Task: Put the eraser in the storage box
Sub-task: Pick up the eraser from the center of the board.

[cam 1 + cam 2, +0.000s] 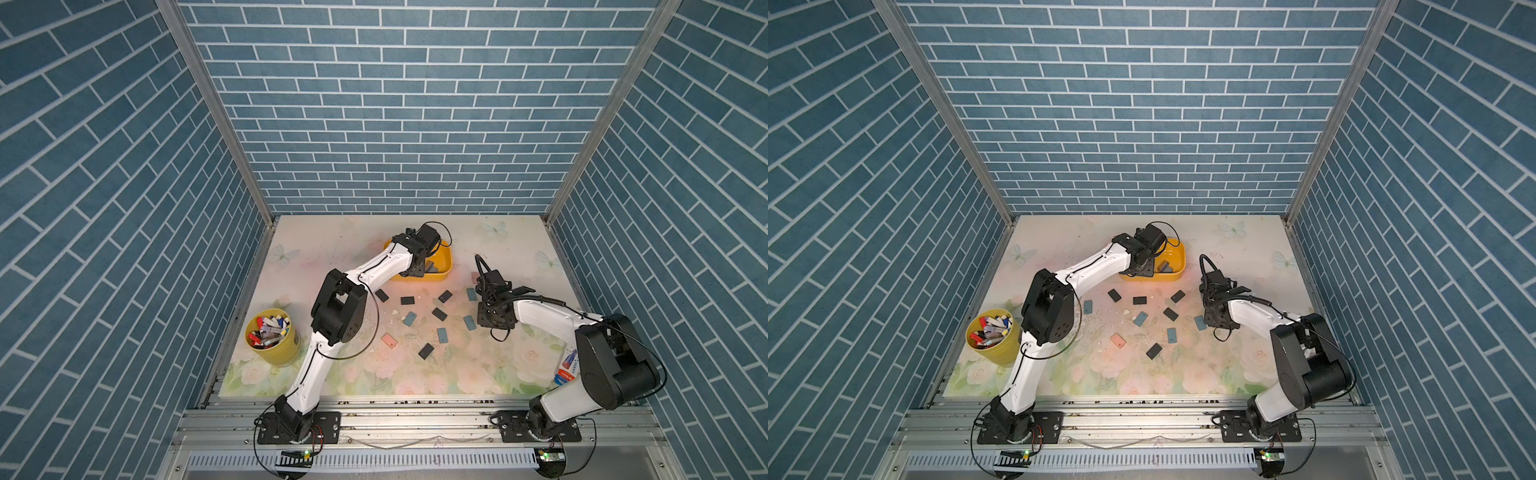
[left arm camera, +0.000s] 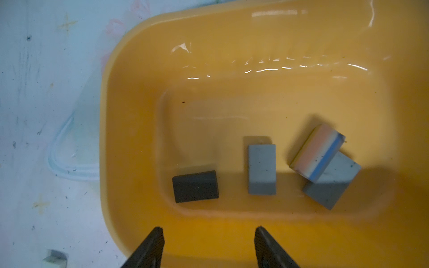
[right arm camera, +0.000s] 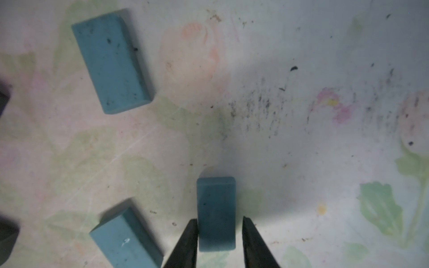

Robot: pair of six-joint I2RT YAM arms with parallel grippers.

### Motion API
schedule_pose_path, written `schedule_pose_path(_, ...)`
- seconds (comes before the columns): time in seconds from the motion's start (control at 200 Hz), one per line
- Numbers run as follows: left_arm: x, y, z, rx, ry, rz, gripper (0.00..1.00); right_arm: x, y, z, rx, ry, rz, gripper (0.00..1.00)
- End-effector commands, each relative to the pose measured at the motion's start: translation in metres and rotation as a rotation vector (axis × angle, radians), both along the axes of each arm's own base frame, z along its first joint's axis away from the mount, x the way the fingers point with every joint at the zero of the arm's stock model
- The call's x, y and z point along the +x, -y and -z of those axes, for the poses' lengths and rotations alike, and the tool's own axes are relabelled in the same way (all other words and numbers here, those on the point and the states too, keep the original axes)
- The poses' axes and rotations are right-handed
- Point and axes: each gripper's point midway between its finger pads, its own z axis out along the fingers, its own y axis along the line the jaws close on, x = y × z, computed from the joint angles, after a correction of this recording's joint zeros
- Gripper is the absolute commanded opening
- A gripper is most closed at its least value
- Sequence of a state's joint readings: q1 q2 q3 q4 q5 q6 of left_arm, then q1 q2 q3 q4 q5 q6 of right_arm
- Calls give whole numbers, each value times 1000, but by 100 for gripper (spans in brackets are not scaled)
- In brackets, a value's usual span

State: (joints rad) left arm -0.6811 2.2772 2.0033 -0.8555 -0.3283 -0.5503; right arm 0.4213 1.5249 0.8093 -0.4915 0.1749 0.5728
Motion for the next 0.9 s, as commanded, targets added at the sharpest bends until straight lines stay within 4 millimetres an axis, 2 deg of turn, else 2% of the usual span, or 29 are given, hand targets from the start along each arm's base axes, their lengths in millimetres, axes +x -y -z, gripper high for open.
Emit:
schedule_pose_path(0.0,-6,-7,-22,10,28,-11,69,-7,1,11,29,-45,44,33)
schedule_pose_path(0.24,-10,-14,-32,34,47,-17,71,-8,-1,18,62,-72,48,32)
schedule_pose_path(0.475,-18,-19,-43,49,62,-19,72,-7,-3,19,77,-76,44,23)
schedule_pose_path(0.69,-34,-27,-57,28,90,-29,73,-5,-5,13,94,-45,40,19)
schedule_pose_path(0.895,-57,-44,-60,0,101,-51,73,-1,-8,0,111,-17,30,19)
